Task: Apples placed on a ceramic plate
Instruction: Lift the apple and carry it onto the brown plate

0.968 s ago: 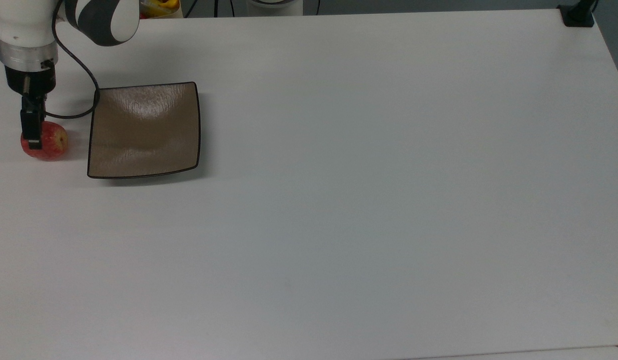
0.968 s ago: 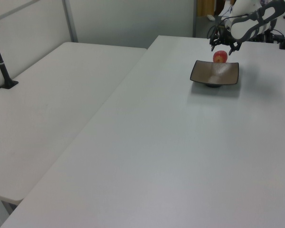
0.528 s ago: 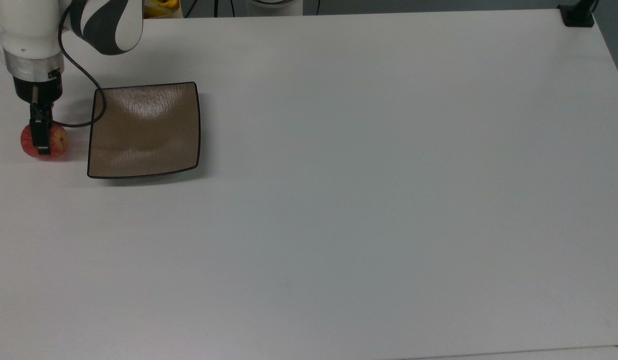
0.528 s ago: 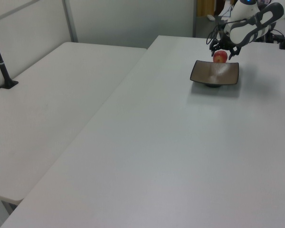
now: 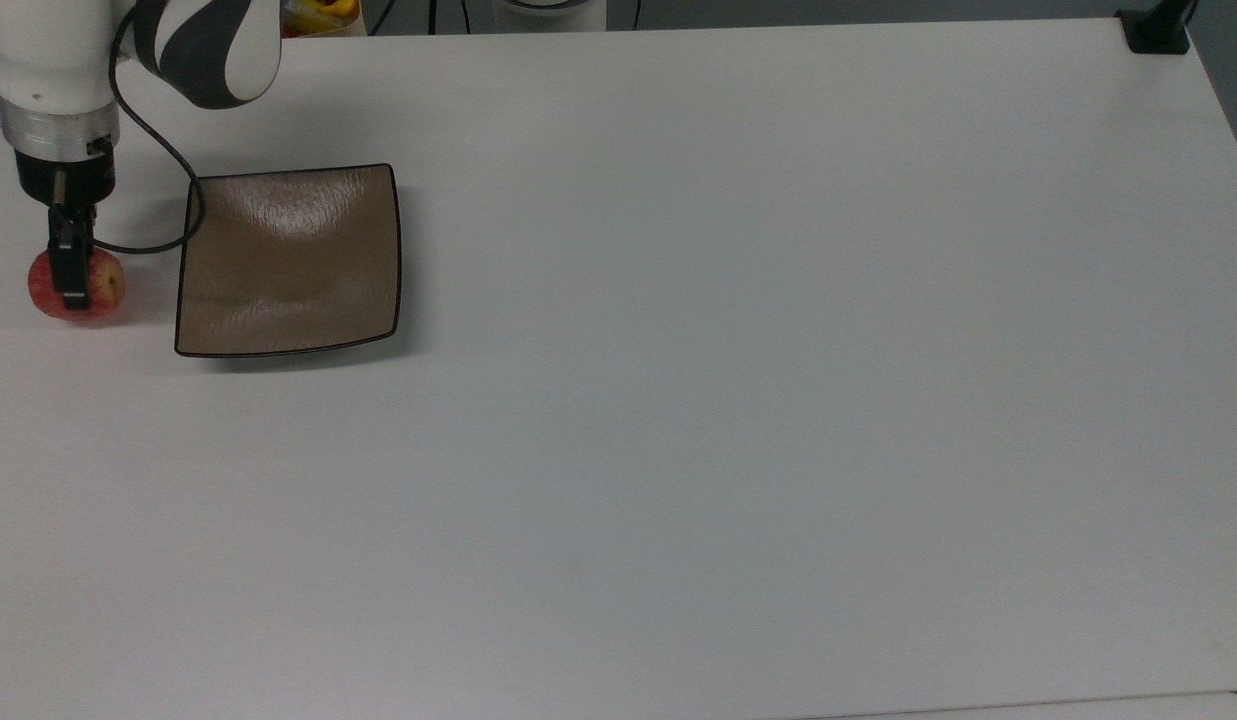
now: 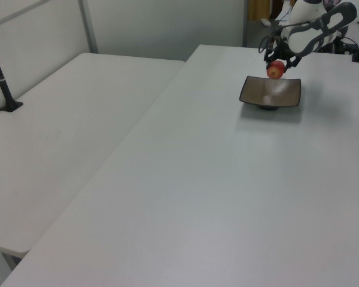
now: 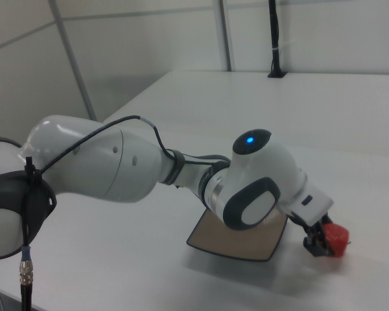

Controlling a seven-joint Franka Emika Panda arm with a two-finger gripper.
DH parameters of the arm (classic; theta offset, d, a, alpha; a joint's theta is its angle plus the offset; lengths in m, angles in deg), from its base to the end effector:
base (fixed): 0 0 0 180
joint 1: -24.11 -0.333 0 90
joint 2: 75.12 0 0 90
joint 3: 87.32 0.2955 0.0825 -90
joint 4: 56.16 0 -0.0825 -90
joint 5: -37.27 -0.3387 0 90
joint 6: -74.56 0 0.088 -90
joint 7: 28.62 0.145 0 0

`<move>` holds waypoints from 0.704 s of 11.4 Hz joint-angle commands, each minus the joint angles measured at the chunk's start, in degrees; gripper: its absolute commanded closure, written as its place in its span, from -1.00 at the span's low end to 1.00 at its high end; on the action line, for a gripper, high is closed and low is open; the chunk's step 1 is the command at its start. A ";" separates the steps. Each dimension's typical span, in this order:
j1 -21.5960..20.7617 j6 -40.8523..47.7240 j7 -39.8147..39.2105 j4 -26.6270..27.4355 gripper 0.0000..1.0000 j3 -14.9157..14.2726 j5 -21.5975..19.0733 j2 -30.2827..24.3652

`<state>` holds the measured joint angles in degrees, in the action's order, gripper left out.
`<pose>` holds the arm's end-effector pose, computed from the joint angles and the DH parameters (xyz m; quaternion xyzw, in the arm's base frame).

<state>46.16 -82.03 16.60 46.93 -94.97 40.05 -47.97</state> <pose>0.5809 -0.3203 0.3139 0.7918 -0.5645 0.2329 0.0110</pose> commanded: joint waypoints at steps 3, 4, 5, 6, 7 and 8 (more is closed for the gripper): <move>-0.70 0.50 2.23 1.58 0.00 2.89 -0.06 -7.36; -0.87 3.28 2.85 2.11 0.00 3.86 -0.06 -9.12; -1.14 7.40 3.03 2.11 0.00 4.48 -0.06 -10.96; -1.14 10.31 3.11 2.29 0.00 5.79 -0.06 -12.37; -1.14 12.87 3.03 2.90 0.00 6.94 -0.06 -13.78; -1.23 15.33 2.77 3.69 -0.01 7.73 0.03 -15.10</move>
<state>45.23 -71.70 18.57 46.75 -88.91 40.04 -58.15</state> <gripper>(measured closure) 0.273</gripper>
